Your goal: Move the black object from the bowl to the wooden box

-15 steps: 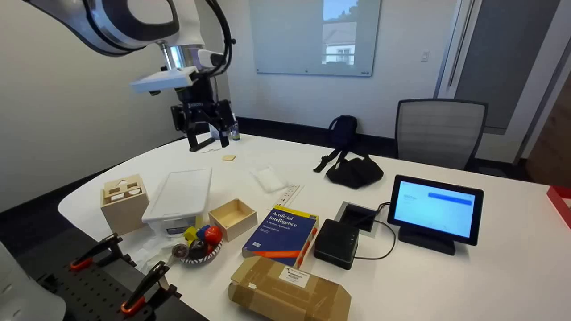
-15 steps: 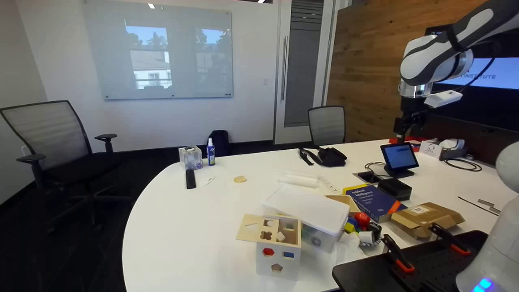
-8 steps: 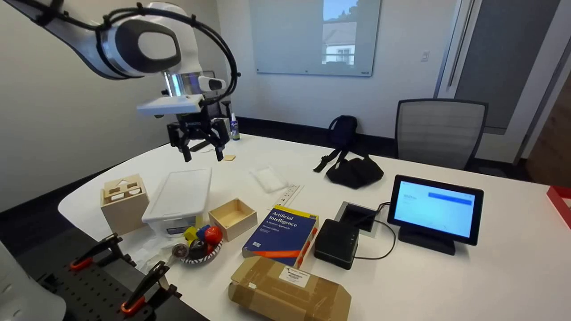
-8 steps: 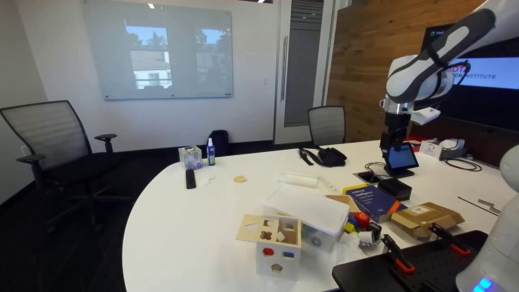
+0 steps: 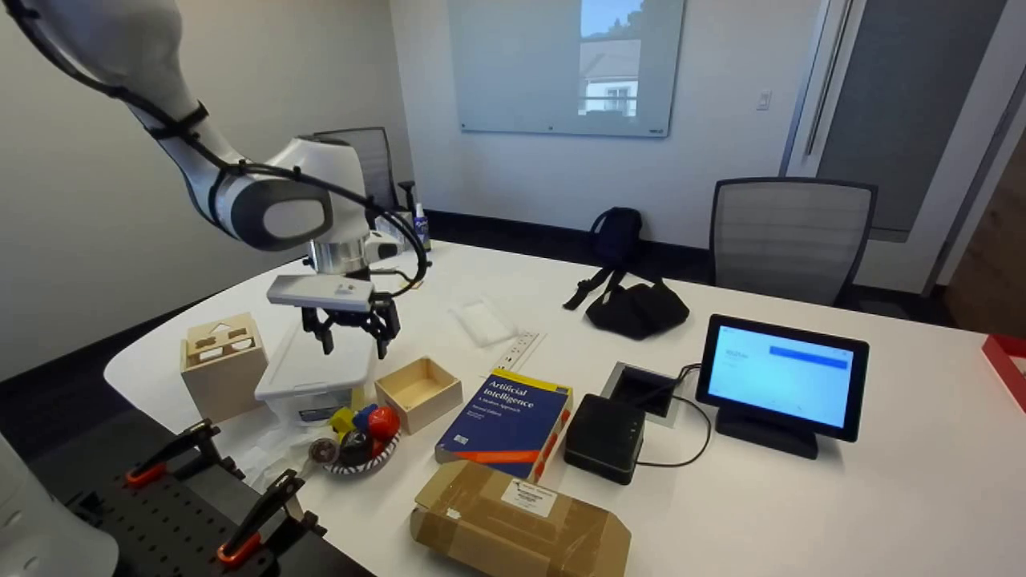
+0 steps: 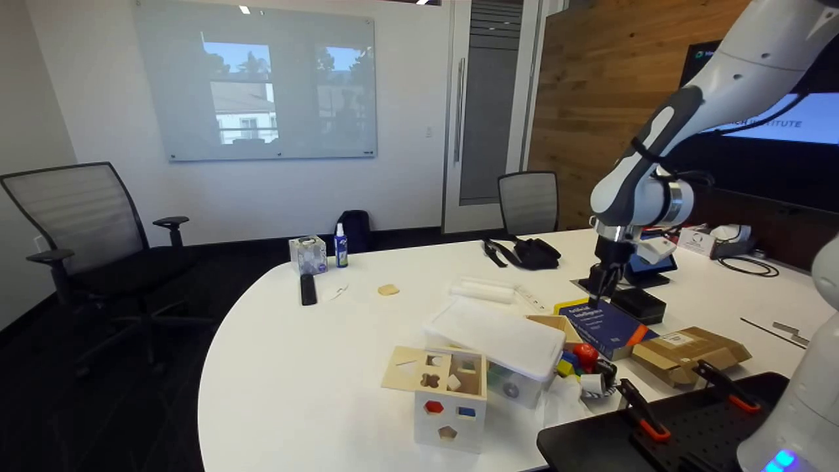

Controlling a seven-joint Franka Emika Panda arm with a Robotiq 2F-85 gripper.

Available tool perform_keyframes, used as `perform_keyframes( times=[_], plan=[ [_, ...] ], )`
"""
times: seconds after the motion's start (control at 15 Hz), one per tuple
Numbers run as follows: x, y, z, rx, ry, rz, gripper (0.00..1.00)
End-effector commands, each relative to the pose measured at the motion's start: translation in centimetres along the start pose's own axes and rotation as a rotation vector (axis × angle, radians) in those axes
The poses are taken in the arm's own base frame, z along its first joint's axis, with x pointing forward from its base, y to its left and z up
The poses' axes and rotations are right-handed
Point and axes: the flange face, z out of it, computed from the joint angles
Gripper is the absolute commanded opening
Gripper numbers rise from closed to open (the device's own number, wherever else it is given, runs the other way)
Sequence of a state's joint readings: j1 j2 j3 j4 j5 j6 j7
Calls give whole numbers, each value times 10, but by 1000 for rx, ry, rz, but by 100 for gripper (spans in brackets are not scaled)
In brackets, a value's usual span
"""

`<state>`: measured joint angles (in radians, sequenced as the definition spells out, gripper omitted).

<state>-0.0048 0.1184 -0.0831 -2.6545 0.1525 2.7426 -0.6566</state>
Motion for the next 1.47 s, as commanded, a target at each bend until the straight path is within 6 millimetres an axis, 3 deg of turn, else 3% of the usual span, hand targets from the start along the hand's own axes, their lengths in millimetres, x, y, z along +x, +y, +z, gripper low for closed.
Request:
perform_keyframes(
  times=[0.0,0.2,0.73,1.4],
  plan=[
    [-2,-1,46,80,-1,-17,100],
    [-9,3,74,102,-30,-9,100],
    [-31,19,121,120,-108,41,100],
    [-21,10,154,128,-152,23,100]
  ],
)
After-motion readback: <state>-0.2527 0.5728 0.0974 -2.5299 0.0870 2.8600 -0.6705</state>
